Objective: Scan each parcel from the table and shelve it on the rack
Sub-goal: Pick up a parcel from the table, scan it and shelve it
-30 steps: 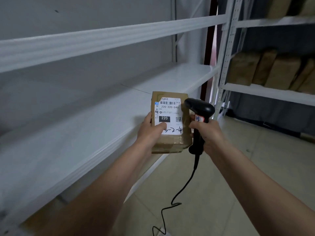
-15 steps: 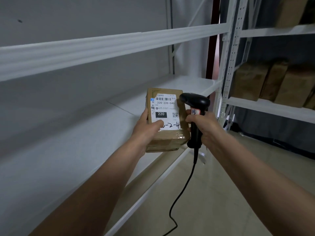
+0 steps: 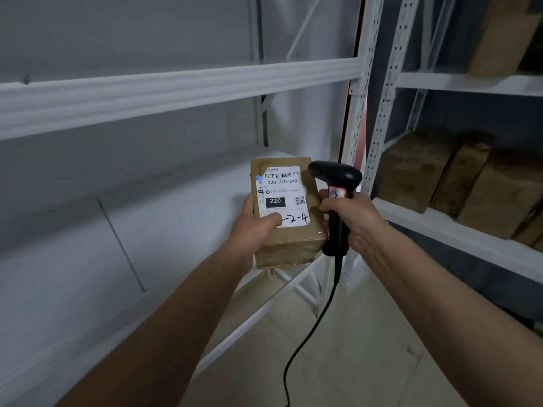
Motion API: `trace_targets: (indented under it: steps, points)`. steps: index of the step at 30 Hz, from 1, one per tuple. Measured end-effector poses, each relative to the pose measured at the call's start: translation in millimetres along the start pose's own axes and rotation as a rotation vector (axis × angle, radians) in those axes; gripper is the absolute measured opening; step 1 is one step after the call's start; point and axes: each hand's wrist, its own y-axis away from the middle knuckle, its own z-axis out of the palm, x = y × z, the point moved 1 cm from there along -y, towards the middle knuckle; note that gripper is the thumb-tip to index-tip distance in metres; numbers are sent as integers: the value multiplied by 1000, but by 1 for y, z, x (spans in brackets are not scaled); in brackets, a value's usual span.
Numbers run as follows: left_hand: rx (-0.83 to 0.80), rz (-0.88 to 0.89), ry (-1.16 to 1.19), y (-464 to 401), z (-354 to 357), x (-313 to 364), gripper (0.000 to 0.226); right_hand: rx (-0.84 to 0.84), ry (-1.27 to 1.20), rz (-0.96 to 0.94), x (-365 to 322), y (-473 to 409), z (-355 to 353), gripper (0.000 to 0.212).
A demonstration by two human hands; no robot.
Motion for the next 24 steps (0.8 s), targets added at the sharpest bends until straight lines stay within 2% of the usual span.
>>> trace_targets:
  steps: [5,9,12,13,15,17,24]
  points:
    - [-45,75,-45,-44,39,3,72,-20,-5,1,-9,-55,-24,23]
    - [-95,139,-92,-78,71,5,103,-30,-3,-5,-15,-104,-40,22]
    - [-72,88,16,-116,91,6,77,-41,26,-25,-21,-142,-46,23]
    - [-44,81,-30,-129,97,7,79,-48,33,-36,-24,-155,-48,23]
    - [-6,95,-212,-157,104,8,102,-67,23,-51,-32,-181,-50,22]
    - [40,109,-366,-181,108,14,113,-101,25,-57,-43,-207,-50,20]
    - [106,145,-697,-249,121,33,85,-186,32,-69,-70,-276,-46,20]
